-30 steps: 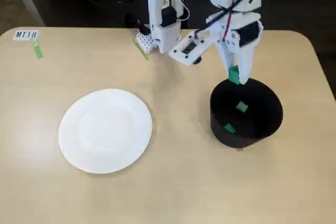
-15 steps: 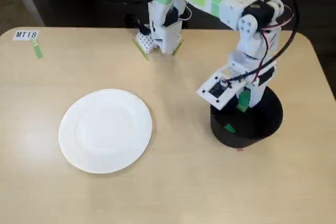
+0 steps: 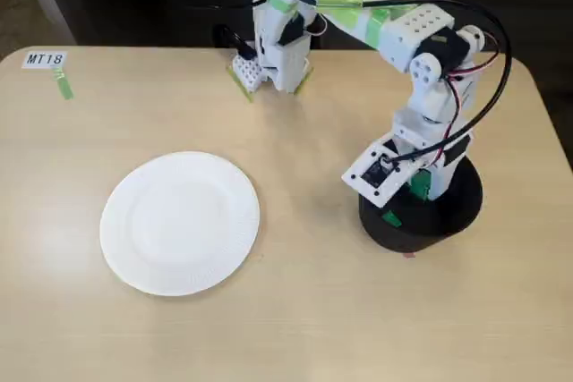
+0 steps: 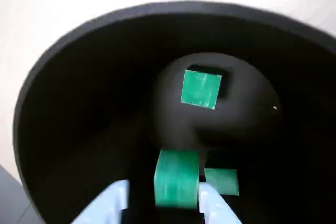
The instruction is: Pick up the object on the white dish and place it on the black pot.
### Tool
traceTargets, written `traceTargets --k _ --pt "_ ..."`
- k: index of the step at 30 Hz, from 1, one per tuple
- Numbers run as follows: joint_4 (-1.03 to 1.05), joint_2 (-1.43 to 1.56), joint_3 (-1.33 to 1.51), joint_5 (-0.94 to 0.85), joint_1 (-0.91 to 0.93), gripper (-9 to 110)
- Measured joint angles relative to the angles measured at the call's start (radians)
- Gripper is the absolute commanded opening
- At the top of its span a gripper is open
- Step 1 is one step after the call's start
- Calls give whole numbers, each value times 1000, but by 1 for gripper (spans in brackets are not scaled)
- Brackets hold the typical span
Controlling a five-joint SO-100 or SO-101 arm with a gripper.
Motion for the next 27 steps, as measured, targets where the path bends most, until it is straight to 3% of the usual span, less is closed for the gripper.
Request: traceTargets --k 5,8,9,20,27 --pt "9 0 -2 -2 0 26" --pt "18 6 -2 9 2 2" --pt "23 12 -2 25 2 0" --pt "28 285 -2 40 95 0" --pt "-12 657 101 49 262 0"
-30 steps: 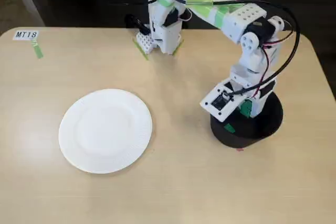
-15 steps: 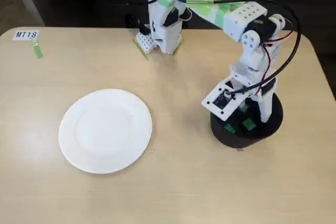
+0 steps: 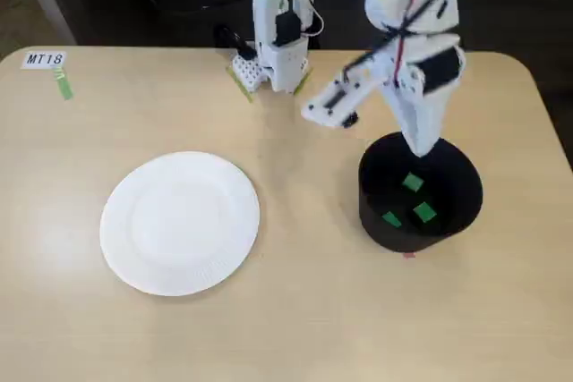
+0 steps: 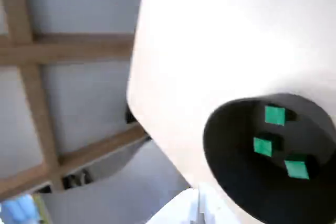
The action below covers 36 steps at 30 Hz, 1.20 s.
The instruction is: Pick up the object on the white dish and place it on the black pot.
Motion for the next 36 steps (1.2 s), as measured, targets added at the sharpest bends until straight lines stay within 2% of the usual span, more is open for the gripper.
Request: traceTargets --k 7,12,21,29,36 --pt "-132 480 434 29 293 0" --pt "-195 709 707 29 391 0" --pt "-233 1114 1209 46 393 0" --pt "-229 1411 1532 48 383 0" --pt "-170 1427 1715 28 380 0"
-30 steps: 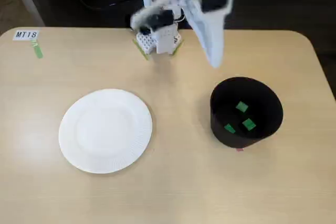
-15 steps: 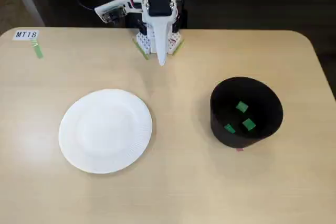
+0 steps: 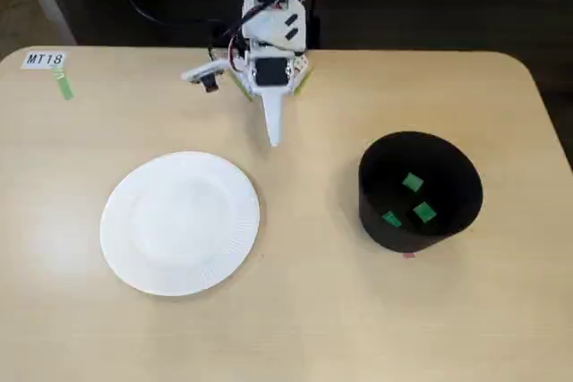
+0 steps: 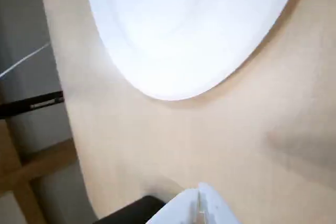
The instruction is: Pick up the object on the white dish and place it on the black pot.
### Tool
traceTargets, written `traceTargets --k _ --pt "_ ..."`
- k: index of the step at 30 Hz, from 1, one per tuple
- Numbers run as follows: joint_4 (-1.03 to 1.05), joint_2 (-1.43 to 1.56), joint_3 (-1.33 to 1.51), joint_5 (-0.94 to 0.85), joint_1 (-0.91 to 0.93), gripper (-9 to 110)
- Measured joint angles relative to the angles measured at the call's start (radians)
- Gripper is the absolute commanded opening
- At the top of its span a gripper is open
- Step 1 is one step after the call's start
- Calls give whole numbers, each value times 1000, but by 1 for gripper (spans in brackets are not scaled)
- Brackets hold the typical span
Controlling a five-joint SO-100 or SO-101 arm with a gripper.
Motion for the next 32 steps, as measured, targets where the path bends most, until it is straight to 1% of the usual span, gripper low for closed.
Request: traceTargets --k 7,10,12,14,32 --pt "8 0 78 -15 0 0" --pt "8 2 80 -21 0 0" --pt "8 2 80 -21 0 2" --pt "8 2 80 -21 0 0" --pt "8 2 80 -23 0 0"
